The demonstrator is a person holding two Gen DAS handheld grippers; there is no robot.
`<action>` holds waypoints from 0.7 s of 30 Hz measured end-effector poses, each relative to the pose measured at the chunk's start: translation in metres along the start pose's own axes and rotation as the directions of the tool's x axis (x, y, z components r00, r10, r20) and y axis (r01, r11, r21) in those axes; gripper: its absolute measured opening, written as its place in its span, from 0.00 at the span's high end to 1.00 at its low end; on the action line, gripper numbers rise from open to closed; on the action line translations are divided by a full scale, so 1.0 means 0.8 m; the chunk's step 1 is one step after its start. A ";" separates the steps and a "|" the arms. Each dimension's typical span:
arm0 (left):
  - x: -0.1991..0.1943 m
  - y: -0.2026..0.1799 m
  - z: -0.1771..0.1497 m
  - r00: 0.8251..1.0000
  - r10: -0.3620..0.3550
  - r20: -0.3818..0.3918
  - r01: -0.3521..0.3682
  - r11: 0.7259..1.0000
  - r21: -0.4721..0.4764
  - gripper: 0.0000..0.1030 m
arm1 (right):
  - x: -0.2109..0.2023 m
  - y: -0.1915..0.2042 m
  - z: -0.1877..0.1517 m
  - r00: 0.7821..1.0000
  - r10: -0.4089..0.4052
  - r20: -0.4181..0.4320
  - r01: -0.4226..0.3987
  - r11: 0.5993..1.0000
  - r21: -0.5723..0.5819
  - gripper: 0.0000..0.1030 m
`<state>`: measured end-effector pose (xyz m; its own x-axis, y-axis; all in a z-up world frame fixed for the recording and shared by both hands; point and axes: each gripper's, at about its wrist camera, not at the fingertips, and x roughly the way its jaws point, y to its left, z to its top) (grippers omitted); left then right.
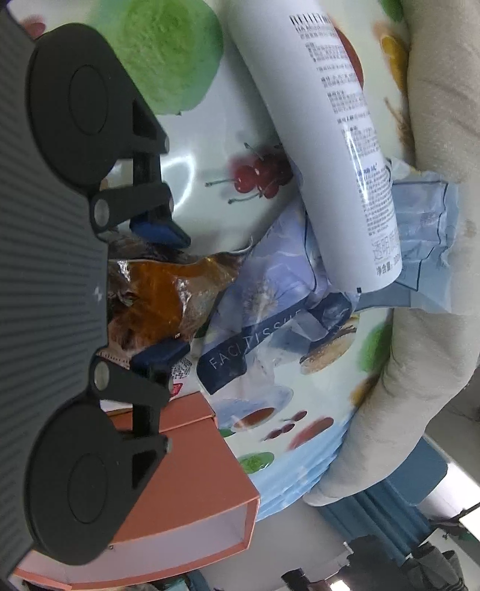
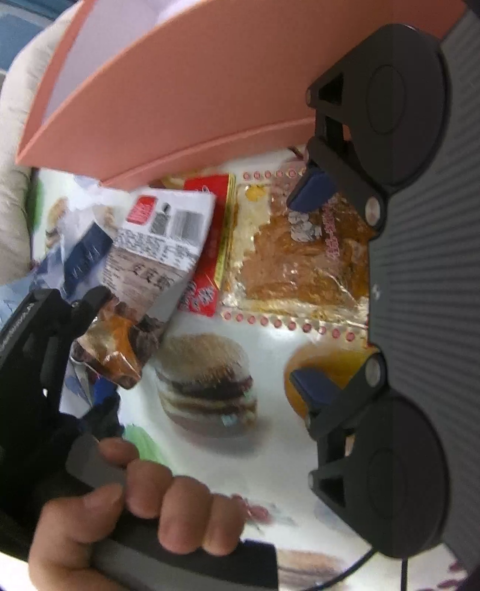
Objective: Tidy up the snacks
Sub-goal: 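Lower the left tool onto the brown clear packet and close on it, then lower the right tool onto the red-labeled spicy strip packet and close on it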
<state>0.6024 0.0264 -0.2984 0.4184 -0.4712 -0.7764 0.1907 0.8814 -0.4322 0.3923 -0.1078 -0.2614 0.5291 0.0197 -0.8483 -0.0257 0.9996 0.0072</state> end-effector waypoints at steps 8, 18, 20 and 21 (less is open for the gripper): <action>-0.038 -0.004 -0.020 0.998 0.033 0.050 -0.033 0.999 -0.005 0.55 | -0.015 0.004 -0.026 0.998 0.060 0.001 -0.060 0.993 -0.099 0.08; -0.167 0.002 -0.086 0.972 0.176 0.157 -0.157 0.980 -0.126 0.58 | -0.054 0.022 -0.083 0.985 0.159 -0.061 -0.169 0.952 -0.256 0.08; -0.194 0.001 -0.107 0.963 0.194 0.188 -0.168 0.975 -0.145 0.58 | -0.062 0.024 -0.098 0.980 0.183 -0.081 -0.199 0.932 -0.303 0.08; -0.204 -0.001 -0.119 0.957 0.207 0.202 -0.178 0.972 -0.152 0.58 | -0.068 0.026 -0.106 0.977 0.195 -0.087 -0.213 0.920 -0.330 0.08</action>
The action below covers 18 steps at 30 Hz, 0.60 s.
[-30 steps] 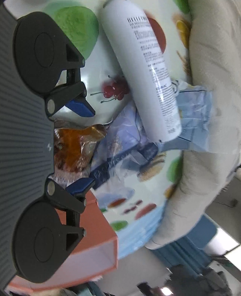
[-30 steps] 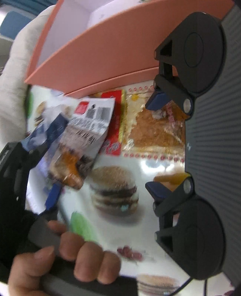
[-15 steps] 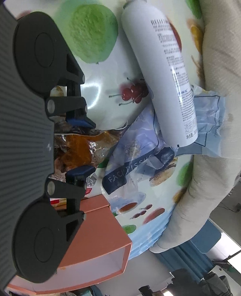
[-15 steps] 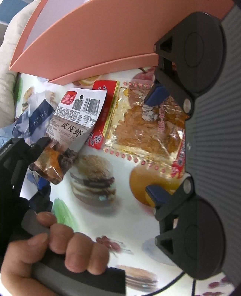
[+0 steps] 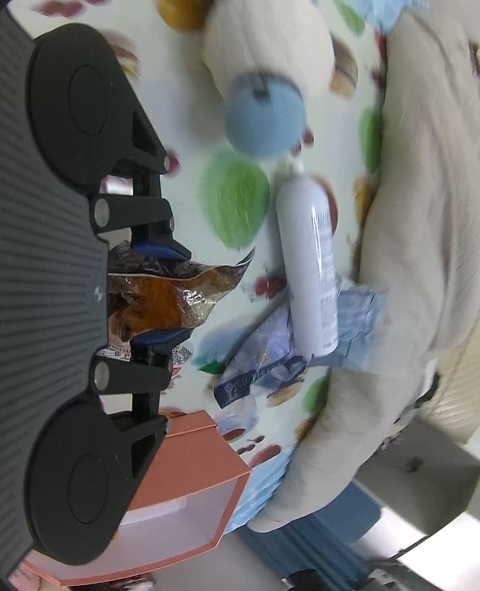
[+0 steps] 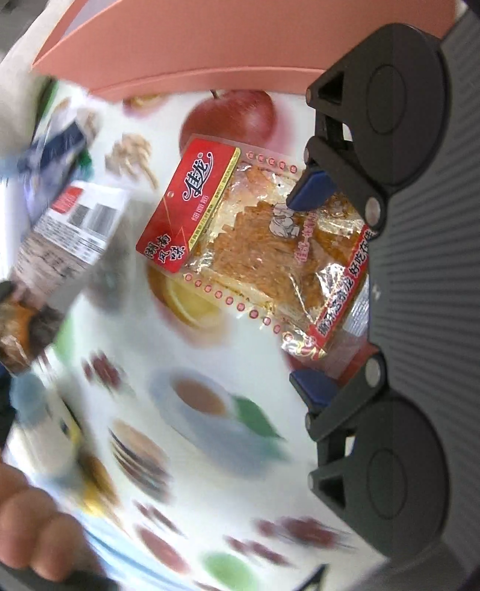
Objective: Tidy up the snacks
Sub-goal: 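Lower the right tool onto the red-labeled spicy strip packet and close on it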
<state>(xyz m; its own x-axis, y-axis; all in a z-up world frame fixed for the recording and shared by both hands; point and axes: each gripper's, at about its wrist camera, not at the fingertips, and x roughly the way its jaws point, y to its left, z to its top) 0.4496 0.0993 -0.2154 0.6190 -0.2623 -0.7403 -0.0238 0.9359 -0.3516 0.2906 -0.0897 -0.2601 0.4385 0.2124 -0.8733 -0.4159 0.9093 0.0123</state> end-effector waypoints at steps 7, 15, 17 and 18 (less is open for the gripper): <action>-0.072 0.025 -0.100 0.997 0.052 0.053 -0.045 0.992 -0.121 0.58 | -0.032 0.016 -0.071 0.994 0.059 0.095 -0.049 0.993 -0.106 0.08; -0.145 0.030 -0.196 0.994 0.096 0.051 -0.089 0.987 -0.134 0.58 | -0.060 0.014 -0.116 0.987 0.092 0.129 -0.075 0.989 -0.128 0.08; -0.158 0.033 -0.217 0.994 0.099 0.047 -0.091 0.985 -0.145 0.58 | -0.065 0.011 -0.127 0.987 0.100 0.129 -0.082 0.987 -0.139 0.08; -0.166 0.035 -0.228 0.994 0.095 0.046 -0.087 0.985 -0.151 0.58 | -0.068 0.009 -0.131 0.986 0.106 0.129 -0.088 0.986 -0.141 0.08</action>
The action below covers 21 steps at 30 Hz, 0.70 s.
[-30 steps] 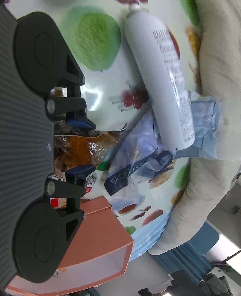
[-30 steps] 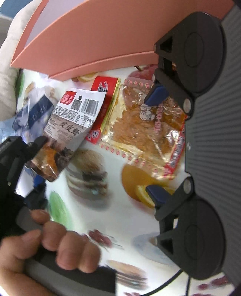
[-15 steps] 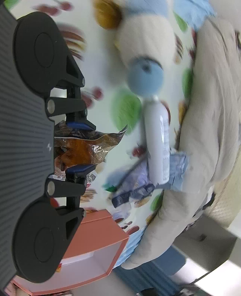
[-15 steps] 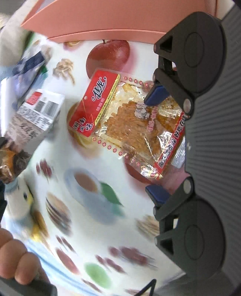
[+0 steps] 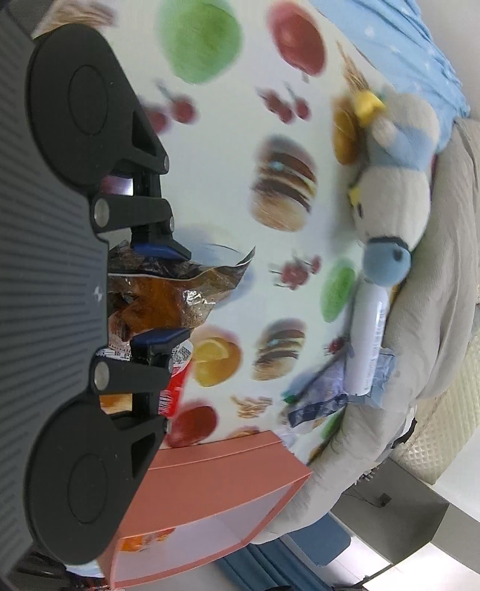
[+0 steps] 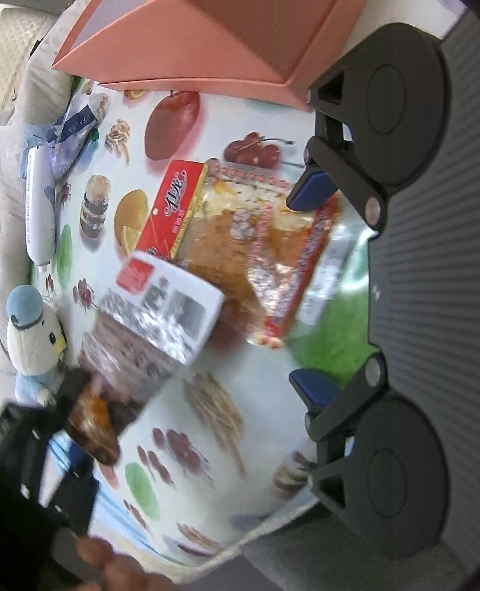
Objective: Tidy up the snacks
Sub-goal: 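Lower the right tool onto the red-labeled spicy strip packet and close on it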
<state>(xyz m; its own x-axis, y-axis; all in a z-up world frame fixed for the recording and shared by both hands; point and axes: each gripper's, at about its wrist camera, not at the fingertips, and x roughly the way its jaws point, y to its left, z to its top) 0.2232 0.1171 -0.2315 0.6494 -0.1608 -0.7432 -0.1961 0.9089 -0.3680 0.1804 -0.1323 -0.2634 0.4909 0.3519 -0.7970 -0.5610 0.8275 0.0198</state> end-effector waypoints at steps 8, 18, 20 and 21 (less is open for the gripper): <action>-0.049 0.038 -0.042 0.998 0.034 0.046 -0.030 0.997 -0.072 0.58 | -0.029 -0.014 -0.009 0.998 0.022 0.051 -0.028 0.992 0.127 0.11; -0.059 0.065 -0.067 0.998 0.058 0.038 -0.056 0.996 -0.072 0.58 | -0.010 -0.012 0.023 0.978 -0.152 0.141 0.117 0.965 0.234 0.11; -0.057 0.068 -0.071 0.998 0.055 0.028 -0.053 0.996 -0.070 0.58 | 0.002 -0.012 0.025 0.974 -0.190 0.121 0.158 0.958 0.239 0.11; -0.056 0.069 -0.072 0.998 0.051 0.025 -0.049 0.996 -0.068 0.58 | 0.008 -0.011 0.026 0.973 -0.205 0.110 0.174 0.955 0.240 0.11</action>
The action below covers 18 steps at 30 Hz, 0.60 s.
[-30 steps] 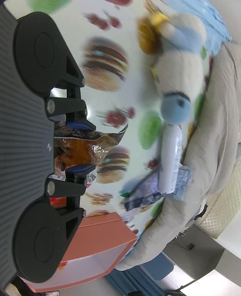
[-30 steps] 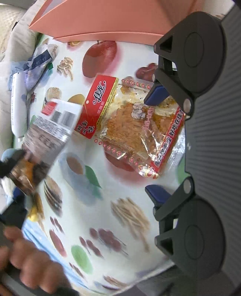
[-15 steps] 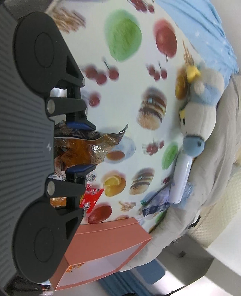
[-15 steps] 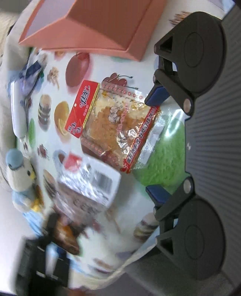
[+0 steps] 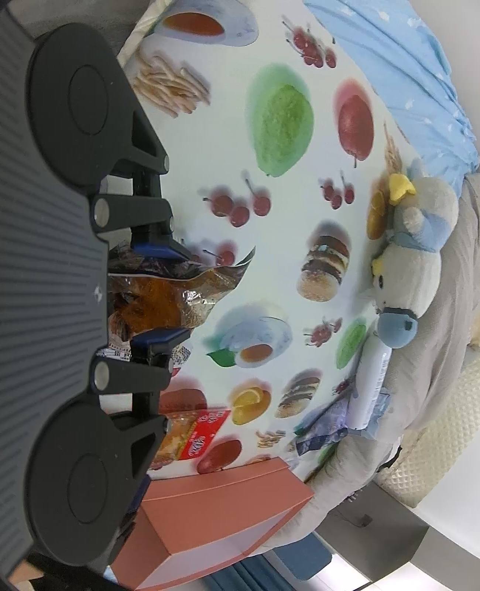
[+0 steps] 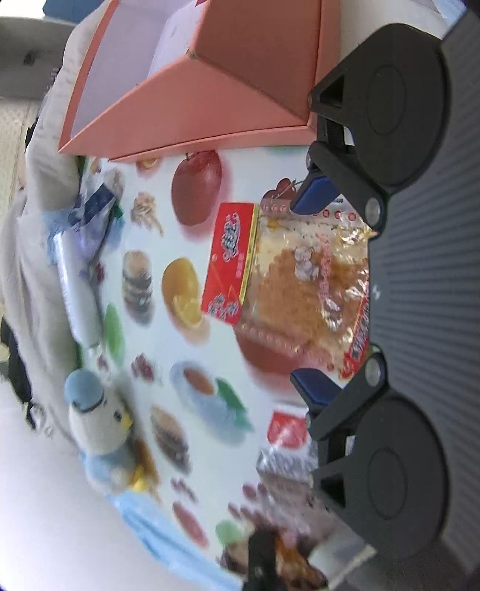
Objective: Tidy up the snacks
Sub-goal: 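Lower the right tool onto the red-labeled spicy strip packet and close on it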
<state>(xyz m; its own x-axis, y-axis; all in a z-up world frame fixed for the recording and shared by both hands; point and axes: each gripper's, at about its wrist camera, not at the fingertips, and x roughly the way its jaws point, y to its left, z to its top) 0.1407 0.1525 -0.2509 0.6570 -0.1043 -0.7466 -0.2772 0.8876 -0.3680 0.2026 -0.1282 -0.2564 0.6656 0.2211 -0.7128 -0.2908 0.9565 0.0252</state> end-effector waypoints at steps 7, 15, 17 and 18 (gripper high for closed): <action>0.006 0.005 -0.007 1.000 -0.019 -0.011 0.019 1.000 0.006 0.58 | 0.014 0.015 -0.017 0.999 0.022 -0.026 -0.024 0.997 -0.072 0.14; 0.006 -0.002 -0.002 0.999 -0.047 -0.006 0.047 0.999 0.002 0.58 | 0.013 0.012 -0.015 1.000 0.005 -0.002 -0.005 0.999 -0.053 0.39; 0.005 -0.006 0.002 0.998 -0.056 -0.001 0.056 0.998 0.000 0.58 | 0.011 0.009 -0.012 1.000 -0.012 -0.003 0.012 0.999 -0.044 0.57; 0.004 -0.009 0.004 0.998 -0.060 0.002 0.060 0.998 0.002 0.58 | 0.010 0.007 -0.010 1.000 -0.018 -0.002 0.018 0.999 -0.034 0.59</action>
<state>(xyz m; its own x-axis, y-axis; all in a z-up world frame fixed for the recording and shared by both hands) 0.1468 0.1470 -0.2491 0.6738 -0.1567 -0.7221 -0.2355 0.8807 -0.4109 0.2005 -0.1231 -0.2674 0.6693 0.2038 -0.7145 -0.3025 0.9531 -0.0114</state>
